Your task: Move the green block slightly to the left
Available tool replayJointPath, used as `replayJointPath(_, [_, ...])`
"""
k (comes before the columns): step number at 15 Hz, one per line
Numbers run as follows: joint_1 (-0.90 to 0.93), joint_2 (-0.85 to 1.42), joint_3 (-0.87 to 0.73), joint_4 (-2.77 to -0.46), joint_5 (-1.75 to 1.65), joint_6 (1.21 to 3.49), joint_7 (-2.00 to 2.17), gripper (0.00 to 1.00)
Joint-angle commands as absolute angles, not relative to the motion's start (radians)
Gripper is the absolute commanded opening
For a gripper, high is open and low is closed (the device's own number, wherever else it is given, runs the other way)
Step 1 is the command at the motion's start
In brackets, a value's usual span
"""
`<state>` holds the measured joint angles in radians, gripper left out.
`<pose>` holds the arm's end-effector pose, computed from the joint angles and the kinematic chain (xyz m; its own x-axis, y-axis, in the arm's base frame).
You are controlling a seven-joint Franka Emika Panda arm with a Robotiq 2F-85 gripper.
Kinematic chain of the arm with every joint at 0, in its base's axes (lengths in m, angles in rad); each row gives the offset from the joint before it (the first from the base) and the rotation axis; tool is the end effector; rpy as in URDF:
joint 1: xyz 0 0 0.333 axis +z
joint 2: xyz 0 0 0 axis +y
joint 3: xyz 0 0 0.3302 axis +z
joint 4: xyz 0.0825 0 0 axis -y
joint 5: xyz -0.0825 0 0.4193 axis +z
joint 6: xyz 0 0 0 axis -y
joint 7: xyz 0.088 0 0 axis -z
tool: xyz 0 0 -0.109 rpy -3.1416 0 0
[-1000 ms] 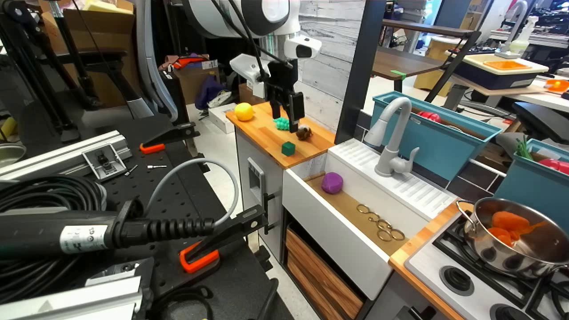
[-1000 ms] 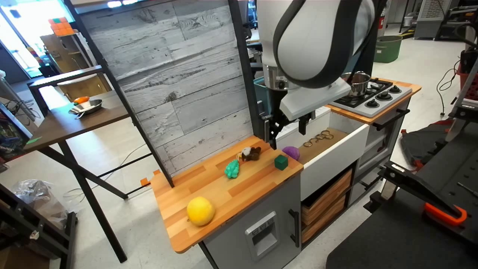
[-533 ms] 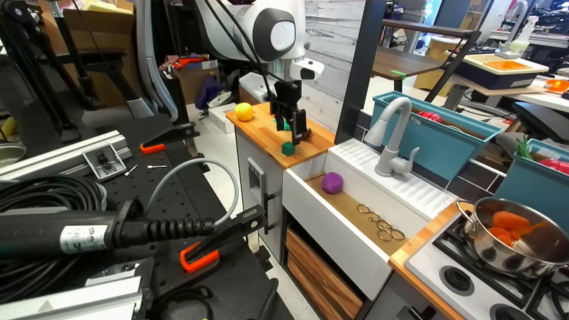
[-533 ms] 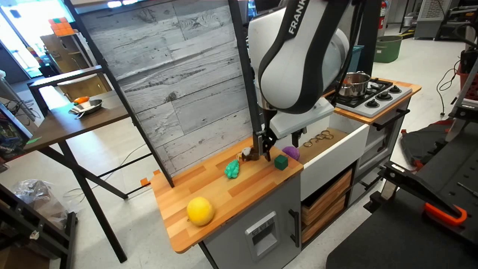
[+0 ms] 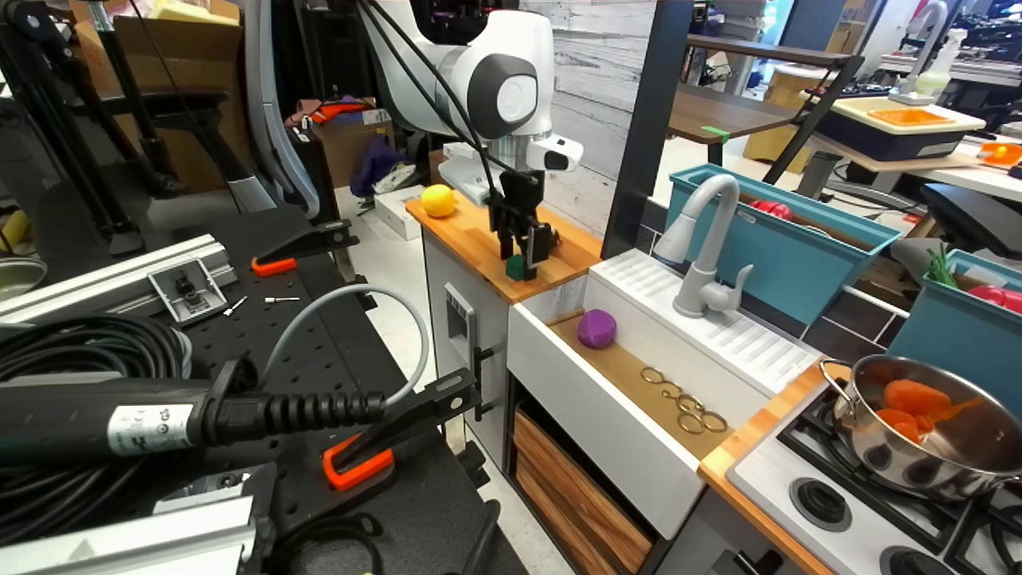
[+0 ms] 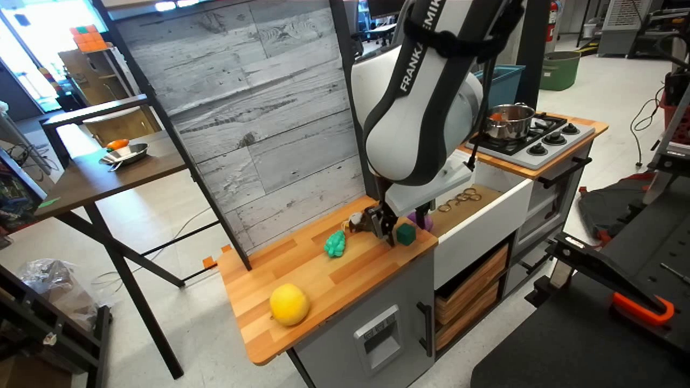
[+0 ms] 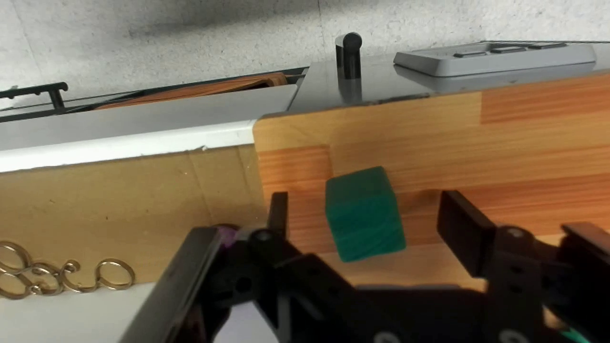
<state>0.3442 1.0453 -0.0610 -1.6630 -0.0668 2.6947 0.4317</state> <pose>0.6375 0.1889 -0.0279 0.9982 -0.0572 0.0185 -0.0585 -0.9951 0.0803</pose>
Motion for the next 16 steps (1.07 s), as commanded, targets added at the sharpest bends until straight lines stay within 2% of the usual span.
replayJointPath(1, [0.347,1.081,-0.060,-1.595,-0.048,2.651,0.407,0.49])
replayJointPath(5, [0.360,1.062,-0.073,-1.600,-0.048,2.637,0.428,0.18])
replayJointPath(7, [0.357,1.039,-0.069,-1.615,-0.045,2.621,0.430,0.09])
replayJointPath(16, [0.345,0.973,0.020,-1.632,0.021,2.611,0.416,0.09])
